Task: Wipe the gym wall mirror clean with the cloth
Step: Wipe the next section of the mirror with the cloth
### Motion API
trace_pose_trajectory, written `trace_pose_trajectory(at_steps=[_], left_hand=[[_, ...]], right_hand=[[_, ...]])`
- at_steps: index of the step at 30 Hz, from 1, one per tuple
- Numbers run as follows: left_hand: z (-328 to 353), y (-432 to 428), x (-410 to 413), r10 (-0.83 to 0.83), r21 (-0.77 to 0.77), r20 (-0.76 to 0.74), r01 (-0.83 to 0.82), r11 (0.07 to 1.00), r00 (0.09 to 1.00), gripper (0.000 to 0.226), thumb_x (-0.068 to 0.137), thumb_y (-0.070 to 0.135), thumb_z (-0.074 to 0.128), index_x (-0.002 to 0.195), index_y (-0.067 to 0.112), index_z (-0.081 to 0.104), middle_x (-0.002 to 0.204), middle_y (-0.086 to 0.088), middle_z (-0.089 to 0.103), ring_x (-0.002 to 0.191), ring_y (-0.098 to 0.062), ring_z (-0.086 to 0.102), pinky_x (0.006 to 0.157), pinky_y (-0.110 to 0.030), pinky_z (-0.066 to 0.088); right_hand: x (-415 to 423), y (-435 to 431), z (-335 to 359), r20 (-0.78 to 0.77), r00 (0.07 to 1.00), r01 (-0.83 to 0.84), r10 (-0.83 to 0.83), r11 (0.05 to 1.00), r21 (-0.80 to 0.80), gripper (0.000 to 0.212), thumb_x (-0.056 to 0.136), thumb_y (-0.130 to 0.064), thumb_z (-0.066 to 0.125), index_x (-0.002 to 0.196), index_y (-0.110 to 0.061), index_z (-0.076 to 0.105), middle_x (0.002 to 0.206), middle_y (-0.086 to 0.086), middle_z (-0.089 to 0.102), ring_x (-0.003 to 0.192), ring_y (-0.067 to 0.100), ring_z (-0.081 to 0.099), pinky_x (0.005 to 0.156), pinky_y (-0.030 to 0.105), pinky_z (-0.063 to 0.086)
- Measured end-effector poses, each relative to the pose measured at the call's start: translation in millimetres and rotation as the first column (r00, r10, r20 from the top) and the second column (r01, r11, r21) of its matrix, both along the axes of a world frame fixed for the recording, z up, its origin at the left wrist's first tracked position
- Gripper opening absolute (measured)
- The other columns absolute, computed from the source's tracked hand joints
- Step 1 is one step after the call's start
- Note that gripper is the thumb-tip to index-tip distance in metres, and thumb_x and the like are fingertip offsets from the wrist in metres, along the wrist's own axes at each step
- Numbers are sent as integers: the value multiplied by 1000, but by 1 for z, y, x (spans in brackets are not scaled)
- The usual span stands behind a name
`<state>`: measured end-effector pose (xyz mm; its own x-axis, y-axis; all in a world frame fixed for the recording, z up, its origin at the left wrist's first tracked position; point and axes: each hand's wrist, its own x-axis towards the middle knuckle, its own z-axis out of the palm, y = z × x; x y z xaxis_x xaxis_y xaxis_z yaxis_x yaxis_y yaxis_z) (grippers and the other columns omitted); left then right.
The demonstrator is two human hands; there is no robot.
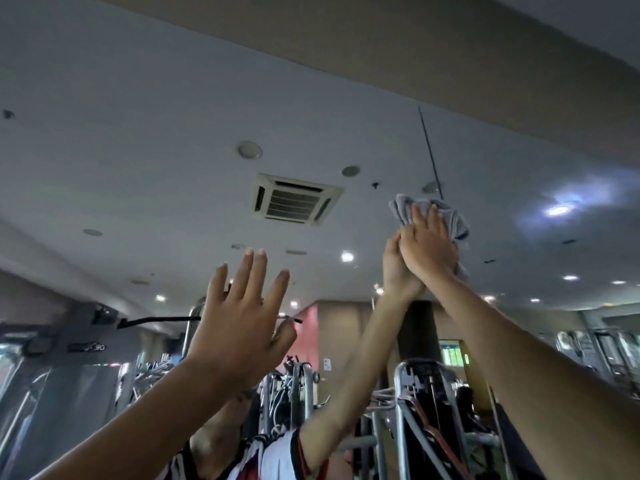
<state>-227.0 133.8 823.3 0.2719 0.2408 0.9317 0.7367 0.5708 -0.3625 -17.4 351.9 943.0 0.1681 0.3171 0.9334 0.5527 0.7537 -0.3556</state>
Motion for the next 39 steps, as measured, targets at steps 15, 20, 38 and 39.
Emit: trace_pose_trajectory(at_steps=[15,20,38,39], left_hand=[[-5,33,4,-23,78,-2,23,997,1000,70,99,51,25,150,6,36,156,-30,28,148,-44,23,116,-61,18],[-7,29,4,-42,39,0,42,998,999,73,102,53,12,149,6,42,156,-27,32,148,-41,26,117,-58,21],[-15,-18,-19,-46,-168,-132,23,985,990,64,94,45,37,141,6,55,150,-19,46,138,-33,47,106,-43,29],[-16,-22,-23,-49,-184,-143,22,983,989,62,94,45,38,142,8,55,150,-18,46,139,-32,47,107,-44,30]], right_hand=[[32,37,-67,87,995,-75,43,916,395,53,101,-34,23,147,-23,45,160,-5,30,149,17,27,109,55,42],[-24,-11,-8,-68,998,15,-3,985,173,56,102,-32,23,158,-26,22,166,1,14,153,16,10,121,48,15],[-50,-49,-69,28,1000,-6,2,989,148,59,103,-39,20,158,-21,21,167,7,11,154,25,7,122,54,14],[-62,-58,-78,99,995,-8,-18,969,249,60,102,-41,15,158,-22,21,167,5,9,154,23,6,123,50,13]])
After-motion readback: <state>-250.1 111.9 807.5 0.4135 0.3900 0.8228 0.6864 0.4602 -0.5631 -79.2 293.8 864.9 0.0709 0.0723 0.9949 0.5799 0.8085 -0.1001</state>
